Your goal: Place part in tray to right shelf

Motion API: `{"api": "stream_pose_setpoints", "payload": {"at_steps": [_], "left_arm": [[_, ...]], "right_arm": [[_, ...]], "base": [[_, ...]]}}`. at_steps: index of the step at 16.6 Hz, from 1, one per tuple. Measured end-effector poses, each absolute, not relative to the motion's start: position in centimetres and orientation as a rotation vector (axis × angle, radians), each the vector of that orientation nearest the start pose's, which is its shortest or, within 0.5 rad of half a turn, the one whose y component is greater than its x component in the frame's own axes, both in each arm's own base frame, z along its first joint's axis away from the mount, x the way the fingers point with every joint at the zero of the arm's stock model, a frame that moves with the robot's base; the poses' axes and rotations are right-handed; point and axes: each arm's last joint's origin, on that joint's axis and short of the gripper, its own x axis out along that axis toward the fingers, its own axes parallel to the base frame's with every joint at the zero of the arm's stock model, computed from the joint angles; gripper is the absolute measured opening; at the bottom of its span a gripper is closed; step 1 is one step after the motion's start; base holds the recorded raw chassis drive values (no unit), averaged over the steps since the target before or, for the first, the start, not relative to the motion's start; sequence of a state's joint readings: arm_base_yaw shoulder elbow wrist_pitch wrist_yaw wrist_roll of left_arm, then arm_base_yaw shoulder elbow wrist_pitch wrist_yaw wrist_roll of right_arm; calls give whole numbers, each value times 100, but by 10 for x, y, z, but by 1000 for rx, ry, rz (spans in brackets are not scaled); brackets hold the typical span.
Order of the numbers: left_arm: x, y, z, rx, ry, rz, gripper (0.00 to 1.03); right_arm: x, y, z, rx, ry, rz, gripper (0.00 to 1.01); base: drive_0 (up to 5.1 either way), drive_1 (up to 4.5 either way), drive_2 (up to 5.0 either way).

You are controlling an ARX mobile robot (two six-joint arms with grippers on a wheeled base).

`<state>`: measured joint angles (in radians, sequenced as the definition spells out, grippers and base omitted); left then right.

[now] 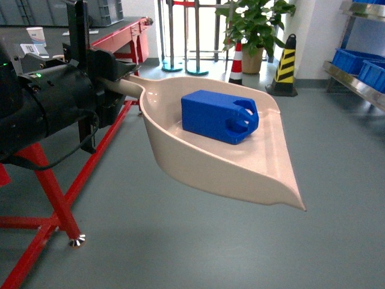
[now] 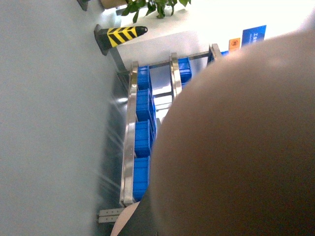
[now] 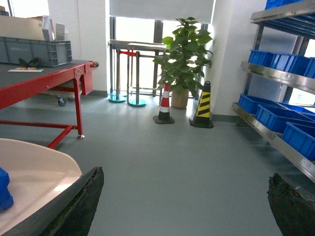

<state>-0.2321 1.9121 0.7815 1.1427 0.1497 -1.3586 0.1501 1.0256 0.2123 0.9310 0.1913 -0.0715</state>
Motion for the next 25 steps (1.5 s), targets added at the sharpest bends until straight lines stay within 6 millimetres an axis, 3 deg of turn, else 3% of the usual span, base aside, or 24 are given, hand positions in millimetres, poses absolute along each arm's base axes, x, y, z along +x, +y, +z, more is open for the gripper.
{"api": "stream_pose_setpoints", "payload": {"at_steps": [7, 25], "left_arm": [[353, -88, 158, -1341, 243, -332, 13], [353, -88, 157, -1341, 250, -328, 13]], "right_arm": [[189, 23, 204, -51, -118, -44, 98], [190, 23, 204, -52, -110, -42, 98]], "base": [[-9, 300, -317], [-170, -170, -170]]}}
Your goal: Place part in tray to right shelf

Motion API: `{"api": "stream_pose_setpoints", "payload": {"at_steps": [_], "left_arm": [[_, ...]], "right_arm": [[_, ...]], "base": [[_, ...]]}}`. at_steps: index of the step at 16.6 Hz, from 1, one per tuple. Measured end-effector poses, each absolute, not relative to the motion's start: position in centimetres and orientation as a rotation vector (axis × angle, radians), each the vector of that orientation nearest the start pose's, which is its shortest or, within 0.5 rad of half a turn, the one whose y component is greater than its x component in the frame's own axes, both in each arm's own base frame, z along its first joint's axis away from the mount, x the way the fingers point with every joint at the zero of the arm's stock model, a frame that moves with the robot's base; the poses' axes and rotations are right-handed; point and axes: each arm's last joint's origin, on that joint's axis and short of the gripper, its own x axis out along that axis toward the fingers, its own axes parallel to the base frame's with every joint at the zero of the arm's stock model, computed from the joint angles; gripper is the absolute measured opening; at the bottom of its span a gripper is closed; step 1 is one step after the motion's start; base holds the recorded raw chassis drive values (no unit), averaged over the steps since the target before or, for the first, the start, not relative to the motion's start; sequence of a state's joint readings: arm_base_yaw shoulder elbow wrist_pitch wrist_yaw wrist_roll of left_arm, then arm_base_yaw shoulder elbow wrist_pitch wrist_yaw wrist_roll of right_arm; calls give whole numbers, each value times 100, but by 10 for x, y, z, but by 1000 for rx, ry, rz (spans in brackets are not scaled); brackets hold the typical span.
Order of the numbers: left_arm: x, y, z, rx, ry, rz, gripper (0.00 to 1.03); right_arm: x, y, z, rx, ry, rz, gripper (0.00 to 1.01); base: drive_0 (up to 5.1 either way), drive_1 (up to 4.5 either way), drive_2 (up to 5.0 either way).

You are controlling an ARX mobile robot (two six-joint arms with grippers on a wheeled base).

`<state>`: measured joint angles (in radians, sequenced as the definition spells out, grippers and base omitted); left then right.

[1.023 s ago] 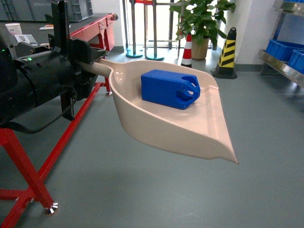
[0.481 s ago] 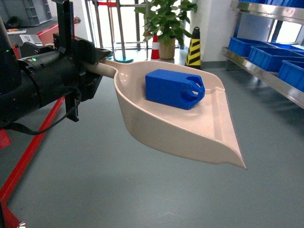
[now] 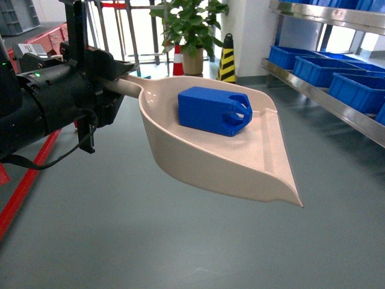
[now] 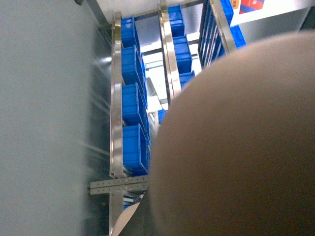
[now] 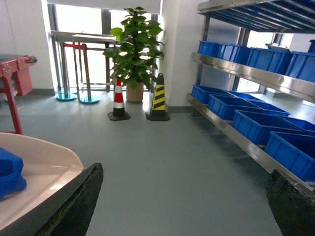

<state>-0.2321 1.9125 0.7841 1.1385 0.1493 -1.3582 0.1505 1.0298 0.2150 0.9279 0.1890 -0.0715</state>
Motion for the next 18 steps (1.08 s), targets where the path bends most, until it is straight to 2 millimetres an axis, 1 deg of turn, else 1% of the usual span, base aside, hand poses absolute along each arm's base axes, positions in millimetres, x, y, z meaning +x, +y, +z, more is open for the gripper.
{"api": "stream_pose_setpoints", "payload": {"at_steps": [18], "left_arm": [[353, -88, 157, -1341, 251, -327, 13]], "right_arm": [[190, 23, 204, -52, -110, -43, 98]], "base": [[-159, -159, -159]]}}
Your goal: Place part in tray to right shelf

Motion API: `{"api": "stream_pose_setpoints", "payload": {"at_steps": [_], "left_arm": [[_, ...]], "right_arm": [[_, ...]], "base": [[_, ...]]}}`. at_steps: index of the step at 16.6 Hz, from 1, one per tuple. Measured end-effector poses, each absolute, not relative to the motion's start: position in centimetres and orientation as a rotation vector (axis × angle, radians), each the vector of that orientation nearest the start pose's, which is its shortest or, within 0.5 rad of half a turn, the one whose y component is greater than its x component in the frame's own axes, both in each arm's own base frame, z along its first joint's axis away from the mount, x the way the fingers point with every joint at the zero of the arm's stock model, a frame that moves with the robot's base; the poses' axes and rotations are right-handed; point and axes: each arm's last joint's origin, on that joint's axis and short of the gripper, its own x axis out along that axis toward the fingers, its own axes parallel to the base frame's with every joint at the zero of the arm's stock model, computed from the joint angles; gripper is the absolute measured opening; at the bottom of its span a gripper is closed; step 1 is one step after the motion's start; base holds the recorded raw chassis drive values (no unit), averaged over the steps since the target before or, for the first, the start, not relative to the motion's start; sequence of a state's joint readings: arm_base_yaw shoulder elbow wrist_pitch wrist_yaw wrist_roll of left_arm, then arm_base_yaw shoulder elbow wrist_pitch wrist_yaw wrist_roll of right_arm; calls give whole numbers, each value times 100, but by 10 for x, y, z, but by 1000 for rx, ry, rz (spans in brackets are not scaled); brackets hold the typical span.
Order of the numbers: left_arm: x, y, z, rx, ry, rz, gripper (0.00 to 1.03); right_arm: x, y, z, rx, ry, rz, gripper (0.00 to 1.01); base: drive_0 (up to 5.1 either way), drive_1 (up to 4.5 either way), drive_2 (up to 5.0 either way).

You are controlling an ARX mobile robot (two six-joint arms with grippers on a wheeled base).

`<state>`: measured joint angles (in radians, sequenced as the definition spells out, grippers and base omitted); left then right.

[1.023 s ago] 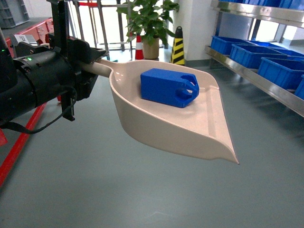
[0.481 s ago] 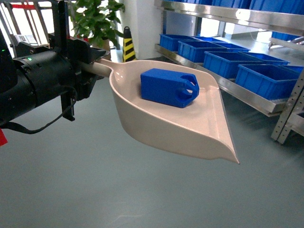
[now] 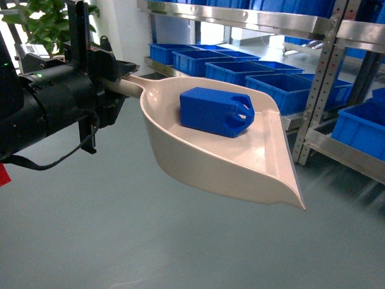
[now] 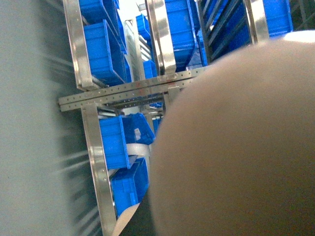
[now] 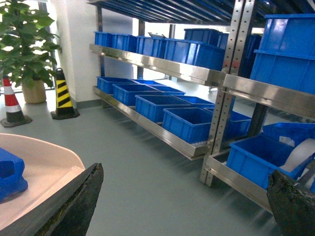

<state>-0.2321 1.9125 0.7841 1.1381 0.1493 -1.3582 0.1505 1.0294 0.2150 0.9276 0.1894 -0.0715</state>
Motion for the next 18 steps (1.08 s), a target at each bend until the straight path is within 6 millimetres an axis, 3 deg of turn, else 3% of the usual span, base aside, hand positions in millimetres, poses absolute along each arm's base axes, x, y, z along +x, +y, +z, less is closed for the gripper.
{"api": "stream_pose_setpoints", "payload": {"at_steps": [18], "left_arm": [[353, -88, 158, -1341, 250, -328, 13]], "right_arm": [[190, 23, 204, -52, -110, -42, 98]], "base": [[-154, -154, -154]]}}
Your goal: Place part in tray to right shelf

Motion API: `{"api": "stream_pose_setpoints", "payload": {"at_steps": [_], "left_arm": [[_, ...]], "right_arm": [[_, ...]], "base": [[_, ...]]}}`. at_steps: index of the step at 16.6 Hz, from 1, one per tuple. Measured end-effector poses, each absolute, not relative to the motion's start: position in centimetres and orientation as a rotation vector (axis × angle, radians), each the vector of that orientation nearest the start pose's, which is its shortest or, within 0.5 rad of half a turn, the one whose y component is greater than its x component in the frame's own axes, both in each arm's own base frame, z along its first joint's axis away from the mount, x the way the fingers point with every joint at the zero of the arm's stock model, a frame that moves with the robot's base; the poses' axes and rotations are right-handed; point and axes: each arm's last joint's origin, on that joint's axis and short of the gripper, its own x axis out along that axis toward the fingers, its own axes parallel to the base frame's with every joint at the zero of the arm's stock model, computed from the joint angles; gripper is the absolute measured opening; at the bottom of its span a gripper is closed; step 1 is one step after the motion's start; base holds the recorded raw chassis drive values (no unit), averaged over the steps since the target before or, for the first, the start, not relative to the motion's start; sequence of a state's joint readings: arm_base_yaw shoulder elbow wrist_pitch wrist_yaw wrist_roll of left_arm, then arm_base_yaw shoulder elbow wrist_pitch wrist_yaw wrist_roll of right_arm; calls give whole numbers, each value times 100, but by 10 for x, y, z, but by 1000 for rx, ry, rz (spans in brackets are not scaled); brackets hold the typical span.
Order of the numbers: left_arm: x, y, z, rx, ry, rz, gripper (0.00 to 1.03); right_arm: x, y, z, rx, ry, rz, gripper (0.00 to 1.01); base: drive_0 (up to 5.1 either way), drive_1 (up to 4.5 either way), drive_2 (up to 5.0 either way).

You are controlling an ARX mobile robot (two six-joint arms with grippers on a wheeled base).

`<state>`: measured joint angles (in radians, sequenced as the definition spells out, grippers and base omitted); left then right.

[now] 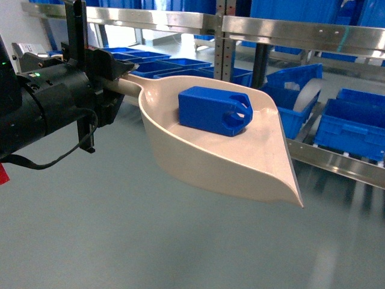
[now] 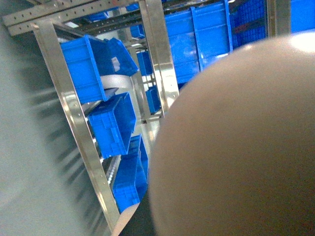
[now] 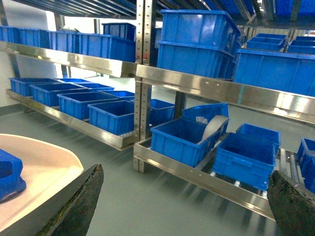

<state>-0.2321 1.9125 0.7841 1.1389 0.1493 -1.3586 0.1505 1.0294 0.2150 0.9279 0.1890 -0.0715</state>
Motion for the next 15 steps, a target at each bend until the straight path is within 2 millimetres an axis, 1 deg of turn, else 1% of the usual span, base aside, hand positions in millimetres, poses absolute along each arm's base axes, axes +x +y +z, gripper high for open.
{"api": "stream_pose_setpoints", "payload": {"at_steps": [15], "left_arm": [[353, -88, 158, -1341, 250, -328, 13]], "right_arm": [[190, 23, 204, -52, -110, -42, 98]], "base": [[-160, -160, -160]]}}
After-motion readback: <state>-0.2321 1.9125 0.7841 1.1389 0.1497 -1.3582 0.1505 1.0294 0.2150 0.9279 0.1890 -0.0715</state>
